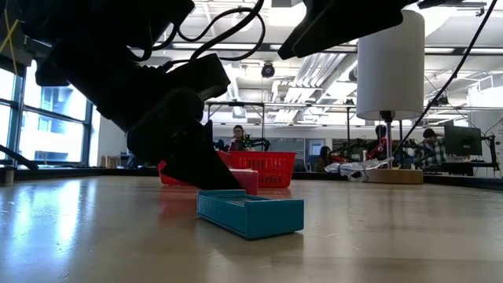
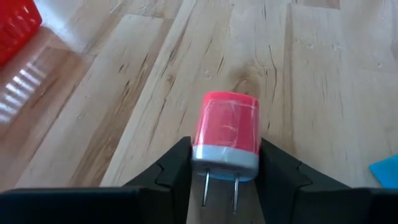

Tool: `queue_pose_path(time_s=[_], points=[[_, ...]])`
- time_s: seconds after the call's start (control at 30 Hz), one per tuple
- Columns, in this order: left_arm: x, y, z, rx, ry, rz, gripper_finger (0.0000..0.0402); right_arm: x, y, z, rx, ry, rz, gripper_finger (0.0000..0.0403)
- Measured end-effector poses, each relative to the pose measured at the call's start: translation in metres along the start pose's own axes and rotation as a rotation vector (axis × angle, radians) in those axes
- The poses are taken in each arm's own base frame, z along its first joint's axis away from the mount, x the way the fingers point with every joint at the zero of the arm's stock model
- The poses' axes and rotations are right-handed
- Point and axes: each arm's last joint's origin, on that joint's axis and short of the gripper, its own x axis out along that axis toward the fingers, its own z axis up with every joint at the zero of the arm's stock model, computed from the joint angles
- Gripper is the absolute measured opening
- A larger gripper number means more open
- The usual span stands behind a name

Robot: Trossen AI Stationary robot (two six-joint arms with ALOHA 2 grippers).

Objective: Pick & Place Office items
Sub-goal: Put the pink white charger adapter into the left red bin

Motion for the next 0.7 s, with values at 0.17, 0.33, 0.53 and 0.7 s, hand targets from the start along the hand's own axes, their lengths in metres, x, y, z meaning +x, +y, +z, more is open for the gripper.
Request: queue_pose_path(time_s=[0.17,0.33,0.53,0.7], points=[[-0.011,0.005,0.009,0.101,-0.021,0.076,0.0125,-0.002,0.0,-0.003,-0.017,0.025,-0.083,0.0219],[-0.039,0.012,0.033,0.15,-0.053,0.111,0.0125,-0.01,0.007,-0.005,-0.018,0.039,-0.18,0.0219],[-0.078,0.02,0.056,0.24,-0.107,0.207,0.0125,-0.031,0.0,-0.007,0.159,0.062,-0.198,0.0219],[-0.101,0.021,0.067,0.334,-0.181,0.321,0.0125,-0.055,-0.014,-0.003,0.3,0.003,-0.163,0.0219]])
